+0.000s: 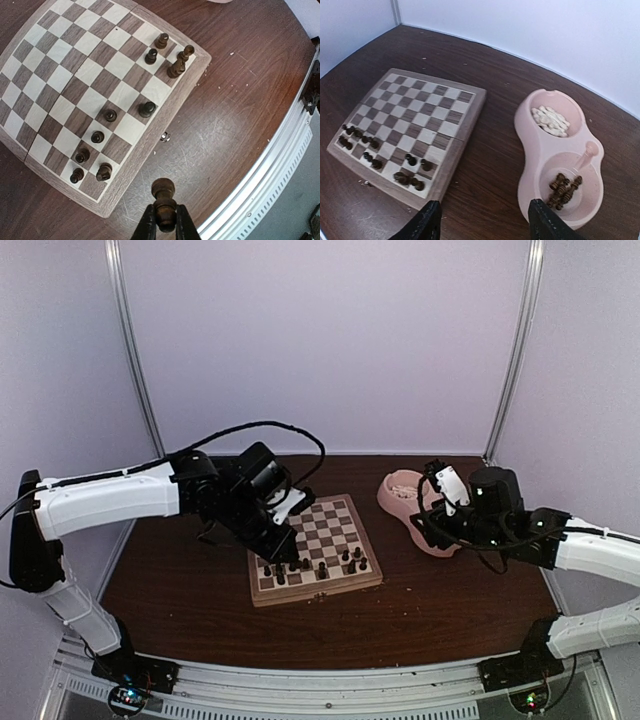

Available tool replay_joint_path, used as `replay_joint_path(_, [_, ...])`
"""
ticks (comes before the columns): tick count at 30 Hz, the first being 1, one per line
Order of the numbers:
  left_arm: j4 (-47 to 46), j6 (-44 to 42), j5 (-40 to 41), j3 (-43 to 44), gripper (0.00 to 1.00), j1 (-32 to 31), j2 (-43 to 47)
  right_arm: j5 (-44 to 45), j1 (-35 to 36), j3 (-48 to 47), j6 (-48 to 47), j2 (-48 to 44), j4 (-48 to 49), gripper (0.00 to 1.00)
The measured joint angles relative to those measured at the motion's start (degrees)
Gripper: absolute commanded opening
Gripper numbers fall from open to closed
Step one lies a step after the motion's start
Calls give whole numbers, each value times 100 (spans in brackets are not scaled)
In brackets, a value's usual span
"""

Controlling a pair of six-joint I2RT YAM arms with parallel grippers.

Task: Set up the chess pieces on the board
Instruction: Place the bishop on f8.

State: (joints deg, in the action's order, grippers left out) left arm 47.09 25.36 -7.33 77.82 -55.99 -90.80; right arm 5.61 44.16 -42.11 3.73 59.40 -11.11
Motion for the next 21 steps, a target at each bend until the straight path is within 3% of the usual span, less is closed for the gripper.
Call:
replay_joint_path(5, [15,-175,247,24,0,-48,-271,195,-651,586,101,-326,92,63])
replay_joint_path(14, [-74,-293,507,33,0,-118,-815,249,-730,1958,37,-509,1379,64])
replay_joint_path(21, [-116,-319,501,216,0,-140,-1010,197,-730,2039,-83,-614,1897,65])
